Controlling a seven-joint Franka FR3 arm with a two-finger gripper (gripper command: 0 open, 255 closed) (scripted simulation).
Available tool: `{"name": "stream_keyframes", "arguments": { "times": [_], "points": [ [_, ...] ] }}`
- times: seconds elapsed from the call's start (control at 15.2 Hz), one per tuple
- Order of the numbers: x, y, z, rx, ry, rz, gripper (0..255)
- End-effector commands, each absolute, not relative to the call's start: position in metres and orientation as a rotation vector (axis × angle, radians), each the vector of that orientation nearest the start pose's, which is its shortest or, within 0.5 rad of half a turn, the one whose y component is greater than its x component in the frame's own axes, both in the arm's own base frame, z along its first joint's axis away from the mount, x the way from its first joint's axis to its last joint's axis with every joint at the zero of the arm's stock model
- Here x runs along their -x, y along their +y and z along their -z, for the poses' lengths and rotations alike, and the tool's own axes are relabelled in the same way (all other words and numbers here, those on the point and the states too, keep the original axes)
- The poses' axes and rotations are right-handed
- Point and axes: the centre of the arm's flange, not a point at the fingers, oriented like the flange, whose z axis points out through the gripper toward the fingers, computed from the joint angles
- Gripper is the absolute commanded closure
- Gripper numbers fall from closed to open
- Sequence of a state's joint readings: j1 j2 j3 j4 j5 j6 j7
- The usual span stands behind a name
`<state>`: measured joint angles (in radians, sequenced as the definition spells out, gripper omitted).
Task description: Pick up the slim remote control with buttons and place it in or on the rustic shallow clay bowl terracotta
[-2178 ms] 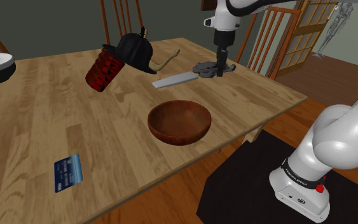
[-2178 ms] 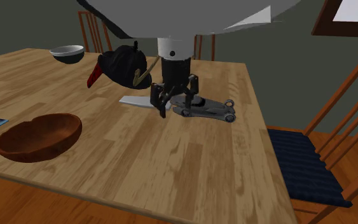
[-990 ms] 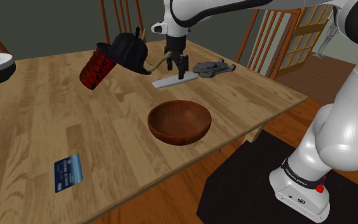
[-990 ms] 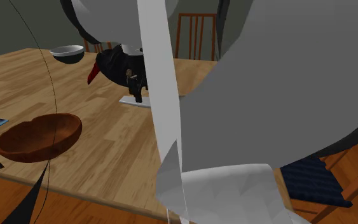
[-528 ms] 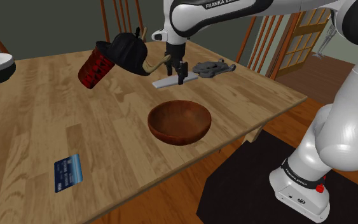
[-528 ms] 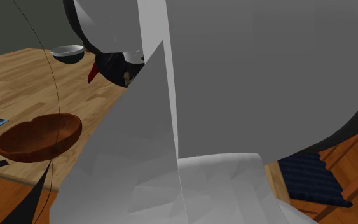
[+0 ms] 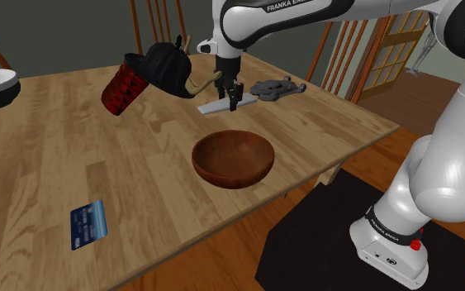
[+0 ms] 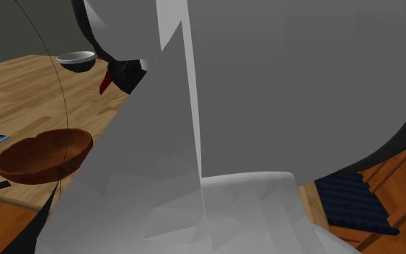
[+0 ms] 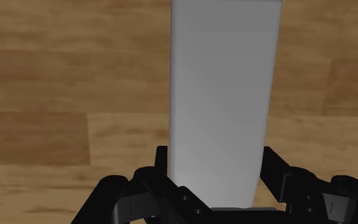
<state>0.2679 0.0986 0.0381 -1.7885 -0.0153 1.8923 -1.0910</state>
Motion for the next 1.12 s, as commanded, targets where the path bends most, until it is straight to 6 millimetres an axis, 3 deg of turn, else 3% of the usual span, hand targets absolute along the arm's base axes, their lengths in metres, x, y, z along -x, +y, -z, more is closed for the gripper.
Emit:
{"name": "stream_keyframes", "arguments": {
  "times": [0.0,0.33,1.06],
  "points": [
    [-0.565,0.177,-0.491,2.408,-2.034,-0.001,255],
    [-0.565,0.177,-0.491,2.408,-2.034,-0.001,255],
    [-0.565,0.177,-0.549,2.408,-2.034,-0.001,255]
  ]
}}
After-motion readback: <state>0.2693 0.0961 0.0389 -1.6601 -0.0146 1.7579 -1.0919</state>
